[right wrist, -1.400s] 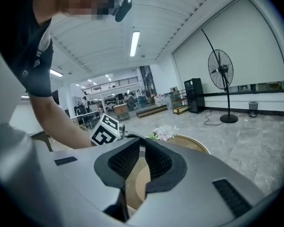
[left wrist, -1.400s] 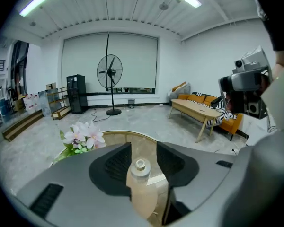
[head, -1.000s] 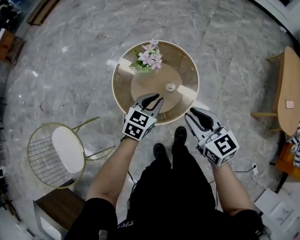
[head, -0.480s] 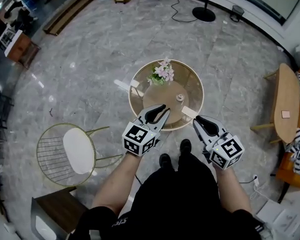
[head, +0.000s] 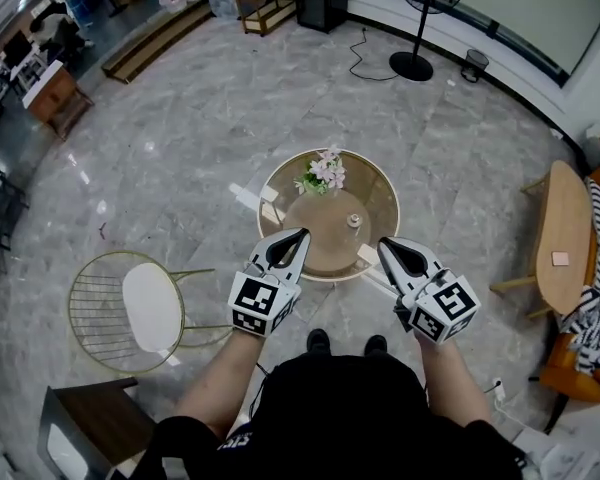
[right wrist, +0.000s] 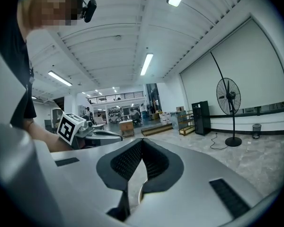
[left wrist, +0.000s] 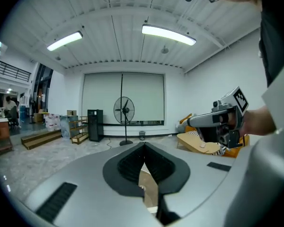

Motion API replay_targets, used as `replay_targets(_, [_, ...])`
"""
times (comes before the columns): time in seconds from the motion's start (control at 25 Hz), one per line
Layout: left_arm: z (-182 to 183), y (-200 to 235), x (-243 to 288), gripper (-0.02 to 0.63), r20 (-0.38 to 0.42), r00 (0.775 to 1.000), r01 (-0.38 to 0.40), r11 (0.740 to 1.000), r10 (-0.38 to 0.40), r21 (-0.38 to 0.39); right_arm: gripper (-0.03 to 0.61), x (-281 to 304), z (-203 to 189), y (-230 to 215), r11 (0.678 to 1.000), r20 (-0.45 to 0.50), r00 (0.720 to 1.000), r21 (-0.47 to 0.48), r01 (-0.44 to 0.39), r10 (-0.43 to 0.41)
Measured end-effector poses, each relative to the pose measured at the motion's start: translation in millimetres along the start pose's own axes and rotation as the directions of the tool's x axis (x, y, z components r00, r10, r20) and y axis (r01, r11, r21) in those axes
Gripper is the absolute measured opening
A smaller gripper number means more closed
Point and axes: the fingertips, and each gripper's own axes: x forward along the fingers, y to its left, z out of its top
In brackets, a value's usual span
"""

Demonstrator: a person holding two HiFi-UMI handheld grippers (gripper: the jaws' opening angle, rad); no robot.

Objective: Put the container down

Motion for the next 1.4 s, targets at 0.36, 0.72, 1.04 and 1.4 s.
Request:
replay_targets(0.36, [36,-51,19,0.017,0.055,0.995,-0.086,0.995,0.089,-0.058,0.014,-80,7,-49,0.999,0.006,1.0,0.021,-0.024,0.024])
replay_targets(0.72, [44,-109,38,0.017,0.012,0.981,-0.19,0.978,0.191,-0.086,0.013,-132,16,-86,0.994,0.006,0.994,-0.008,-0.11,0.11])
replay_targets(1.04, [50,-106,50,0.017,0.005,0.988,-0.152,0.987,0.152,-0.059,0.012,-134,25,-94,0.997,0.068,0.995,-0.008,-0.071,0.072])
replay_targets(1.4, [60,-92,37,0.017,0.023,0.988,-0.15,0.988,0.151,-0.041,0.012,-122,40,-76,0.996,0.099,0.993,-0.06,-0.059,0.065])
